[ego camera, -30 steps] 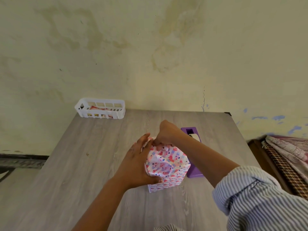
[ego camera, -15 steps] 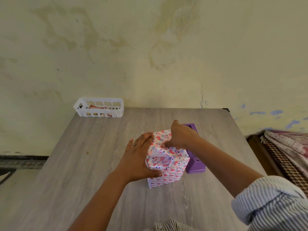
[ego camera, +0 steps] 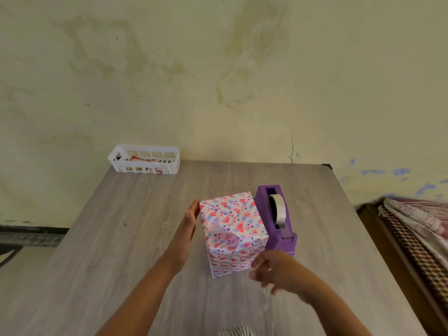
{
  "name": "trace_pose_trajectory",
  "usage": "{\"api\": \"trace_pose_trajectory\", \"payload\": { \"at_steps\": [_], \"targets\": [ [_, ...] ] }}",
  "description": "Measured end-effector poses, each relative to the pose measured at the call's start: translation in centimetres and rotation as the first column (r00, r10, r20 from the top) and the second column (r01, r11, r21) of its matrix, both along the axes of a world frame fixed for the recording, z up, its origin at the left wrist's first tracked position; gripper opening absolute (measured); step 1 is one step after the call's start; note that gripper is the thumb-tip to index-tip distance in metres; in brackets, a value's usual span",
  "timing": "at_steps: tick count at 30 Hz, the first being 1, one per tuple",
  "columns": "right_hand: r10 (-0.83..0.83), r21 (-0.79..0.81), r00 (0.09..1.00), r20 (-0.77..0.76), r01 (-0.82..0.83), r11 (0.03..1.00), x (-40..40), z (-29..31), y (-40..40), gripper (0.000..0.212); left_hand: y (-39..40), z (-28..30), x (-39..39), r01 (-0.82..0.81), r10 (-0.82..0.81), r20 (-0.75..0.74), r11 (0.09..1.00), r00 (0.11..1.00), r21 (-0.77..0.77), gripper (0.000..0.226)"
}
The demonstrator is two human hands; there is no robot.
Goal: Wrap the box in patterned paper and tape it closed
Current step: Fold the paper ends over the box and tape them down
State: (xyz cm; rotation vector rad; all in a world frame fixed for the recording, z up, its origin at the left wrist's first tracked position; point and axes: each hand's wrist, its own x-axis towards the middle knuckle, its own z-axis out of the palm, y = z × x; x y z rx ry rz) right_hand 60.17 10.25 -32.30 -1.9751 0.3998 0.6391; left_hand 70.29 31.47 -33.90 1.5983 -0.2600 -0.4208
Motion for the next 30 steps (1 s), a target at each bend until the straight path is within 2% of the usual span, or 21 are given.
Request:
{"api": "trace_pose_trajectory", "payload": {
  "at_steps": [5, 9, 11, 14, 17, 19, 21, 24, 26, 29, 30],
  "targets": [
    [0.026, 0.026, 0.99, 0.141, -0.029, 0.999, 0.1, -0.6, 0.9, 0.072, 0.1, 0.2, -0.1, -0.195, 0.191, 0.049, 0.975, 0.98, 0.102, 0.111],
    [-0.103, 0.215, 0.977, 0.185, 0.062, 0.975, 0.4, -0.6, 0.4, 0.089, 1.2, -0.7, -1.7, -0.314, 0.299, 0.144, 0.945, 0.943, 0.094, 0.096],
    [-0.2, 0.293, 0.957, 0.209, 0.134, 0.947, 0.8, -0.4, 0.4, 0.086, 1.1, -1.2, -3.5, -0.342, 0.33, 0.163, 0.938, 0.93, 0.054, 0.083],
    [-0.36, 0.391, 0.905, 0.228, 0.253, 0.885, 1.2, 0.0, 0.1, 0.068, 0.8, -1.7, -6.0, -0.296, 0.288, 0.164, 0.955, 0.943, 0.025, 0.072],
    [-0.486, 0.441, 0.847, 0.212, 0.361, 0.822, 1.9, 0.7, -0.4, 0.063, 0.7, -1.1, -6.3, -0.255, 0.218, 0.226, 0.955, 0.949, 0.15, 0.056],
    [-0.489, 0.411, 0.851, 0.193, 0.382, 0.828, 2.5, 1.1, -0.6, 0.059, 0.8, -0.8, -5.0, -0.324, 0.27, 0.268, 0.928, 0.925, 0.183, 0.042],
    [-0.467, 0.393, 0.862, 0.197, 0.367, 0.843, 3.1, 1.2, -0.6, 0.055, 0.7, -0.7, -3.3, -0.395, 0.323, 0.315, 0.897, 0.892, 0.197, 0.052],
    [-0.421, 0.359, 0.881, 0.216, 0.329, 0.873, 4.0, 1.1, -0.4, 0.049, 0.0, 0.0, -1.6, -0.38, 0.294, 0.315, 0.887, 0.902, 0.261, 0.067],
    [-0.403, 0.321, 0.88, 0.249, 0.318, 0.892, 4.6, 0.8, -0.4, 0.042, -0.2, 0.5, -1.6, -0.38, 0.271, 0.338, 0.869, 0.901, 0.317, 0.057],
    [-0.407, 0.217, 0.844, 0.349, 0.35, 0.911, 5.6, 1.0, -0.9, 0.024, 0.4, 0.9, -3.0, -0.377, 0.239, 0.366, 0.849, 0.899, 0.371, 0.024],
    [-0.39, 0.179, 0.843, 0.372, 0.347, 0.921, 5.8, 1.3, -1.1, 0.024, 0.6, 1.0, -3.6, -0.344, 0.194, 0.368, 0.849, 0.909, 0.402, 0.024]
  ]
}}
